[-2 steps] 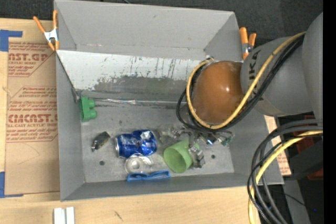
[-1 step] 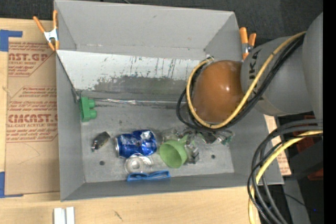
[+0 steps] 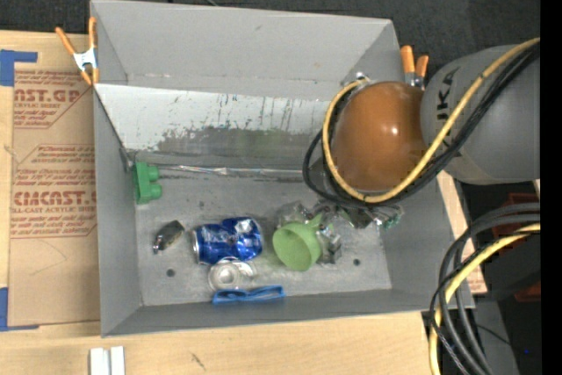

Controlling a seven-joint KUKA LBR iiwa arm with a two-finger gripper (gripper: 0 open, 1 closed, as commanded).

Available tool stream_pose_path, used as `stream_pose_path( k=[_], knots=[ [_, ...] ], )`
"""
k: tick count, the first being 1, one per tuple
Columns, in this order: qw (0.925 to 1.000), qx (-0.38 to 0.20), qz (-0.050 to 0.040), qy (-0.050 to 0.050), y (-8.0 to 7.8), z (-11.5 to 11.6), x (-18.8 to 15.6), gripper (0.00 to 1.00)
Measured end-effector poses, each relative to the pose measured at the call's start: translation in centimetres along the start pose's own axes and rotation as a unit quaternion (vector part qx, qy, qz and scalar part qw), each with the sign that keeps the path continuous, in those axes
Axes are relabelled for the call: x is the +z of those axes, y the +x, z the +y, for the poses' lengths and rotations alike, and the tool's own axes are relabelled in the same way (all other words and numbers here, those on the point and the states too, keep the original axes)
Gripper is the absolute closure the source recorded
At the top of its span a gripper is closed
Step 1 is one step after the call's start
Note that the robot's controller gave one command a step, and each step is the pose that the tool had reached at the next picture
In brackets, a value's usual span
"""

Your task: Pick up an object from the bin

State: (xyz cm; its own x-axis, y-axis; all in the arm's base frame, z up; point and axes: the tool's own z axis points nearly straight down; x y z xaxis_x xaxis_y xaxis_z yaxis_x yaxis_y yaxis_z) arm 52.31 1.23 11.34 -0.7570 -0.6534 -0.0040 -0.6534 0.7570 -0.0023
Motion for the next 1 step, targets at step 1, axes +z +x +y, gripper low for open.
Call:
stream_pose_path(
  k=[1],
  knots=[
    [1.0, 0.0, 0.0007, -0.001, -0.1, 0.03, -1.79, 1.0]
  ],
)
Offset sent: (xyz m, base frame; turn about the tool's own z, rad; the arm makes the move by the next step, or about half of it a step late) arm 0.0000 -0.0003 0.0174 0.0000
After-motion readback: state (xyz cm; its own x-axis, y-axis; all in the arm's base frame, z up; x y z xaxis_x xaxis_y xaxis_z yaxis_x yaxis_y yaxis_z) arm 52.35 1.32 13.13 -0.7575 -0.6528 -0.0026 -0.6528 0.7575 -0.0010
